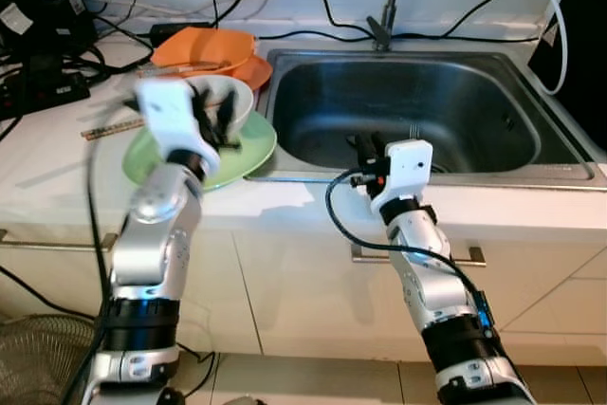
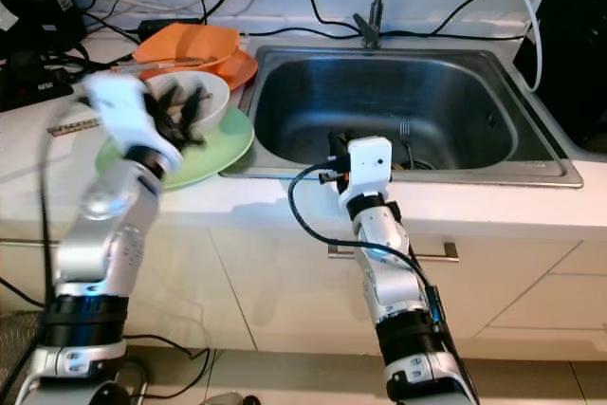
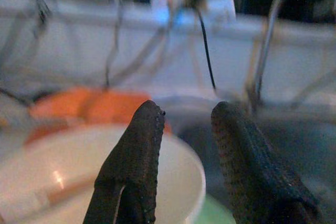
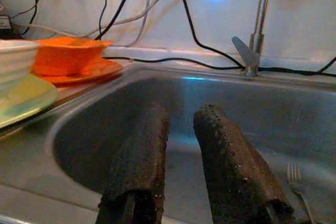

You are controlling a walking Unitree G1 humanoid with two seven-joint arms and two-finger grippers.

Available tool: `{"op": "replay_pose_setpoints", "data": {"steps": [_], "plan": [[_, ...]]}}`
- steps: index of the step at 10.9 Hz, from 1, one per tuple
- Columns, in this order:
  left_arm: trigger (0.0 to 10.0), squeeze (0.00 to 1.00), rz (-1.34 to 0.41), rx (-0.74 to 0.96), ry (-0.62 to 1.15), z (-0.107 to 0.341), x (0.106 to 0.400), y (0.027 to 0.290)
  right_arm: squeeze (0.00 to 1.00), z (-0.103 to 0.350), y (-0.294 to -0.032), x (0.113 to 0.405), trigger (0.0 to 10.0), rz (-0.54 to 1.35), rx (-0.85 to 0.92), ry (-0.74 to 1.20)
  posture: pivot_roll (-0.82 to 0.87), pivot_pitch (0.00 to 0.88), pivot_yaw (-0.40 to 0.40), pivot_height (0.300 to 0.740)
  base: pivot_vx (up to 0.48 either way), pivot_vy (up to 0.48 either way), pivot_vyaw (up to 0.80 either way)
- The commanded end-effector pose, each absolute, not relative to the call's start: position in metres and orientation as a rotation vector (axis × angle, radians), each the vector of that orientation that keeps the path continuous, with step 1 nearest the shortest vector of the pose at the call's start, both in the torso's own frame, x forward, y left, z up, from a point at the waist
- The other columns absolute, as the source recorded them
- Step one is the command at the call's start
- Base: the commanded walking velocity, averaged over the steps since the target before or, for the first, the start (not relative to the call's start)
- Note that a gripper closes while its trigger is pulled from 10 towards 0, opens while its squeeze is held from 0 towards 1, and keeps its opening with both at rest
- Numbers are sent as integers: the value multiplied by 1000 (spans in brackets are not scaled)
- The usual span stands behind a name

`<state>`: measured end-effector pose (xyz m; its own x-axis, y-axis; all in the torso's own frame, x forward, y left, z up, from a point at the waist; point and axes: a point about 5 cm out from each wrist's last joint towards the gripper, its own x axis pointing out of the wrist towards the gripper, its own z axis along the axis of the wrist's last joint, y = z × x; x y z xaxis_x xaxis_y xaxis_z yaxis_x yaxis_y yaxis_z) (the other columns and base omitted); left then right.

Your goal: Kitchen organization

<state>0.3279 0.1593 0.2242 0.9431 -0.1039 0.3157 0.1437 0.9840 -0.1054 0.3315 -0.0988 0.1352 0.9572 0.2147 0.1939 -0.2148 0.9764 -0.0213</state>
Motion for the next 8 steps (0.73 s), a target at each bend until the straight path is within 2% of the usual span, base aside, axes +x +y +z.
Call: {"op": "replay_pose_setpoints", "data": {"steps": [1, 3, 4, 5, 8], "plan": [[10000, 0, -88, -149, -380, 234, 323, 165, 0, 141, -97, 334, 10000, 219, 7, -214, 135, 0, 46, 740, 0, 0, 0], [10000, 0, -26, -195, -372, 217, 312, 172, 0, 141, -95, 334, 10000, 223, 16, -214, 139, 0, 46, 740, 0, 0, 0], [10000, 631, 16, -268, -338, 203, 306, 182, 0, 141, -95, 334, 10000, 223, 18, -215, 145, 0, 40, 740, 0, 0, 0], [10000, 1000, 34, -286, -327, 197, 304, 187, 0, 140, -95, 334, 10000, 224, 18, -213, 150, 0, 38, 740, 0, 0, 0], [10000, 1000, 137, -387, -292, 174, 293, 208, 0, 140, -96, 335, 10000, 226, 21, -211, 156, 0, 33, 740, 0, 0, 0]]}}
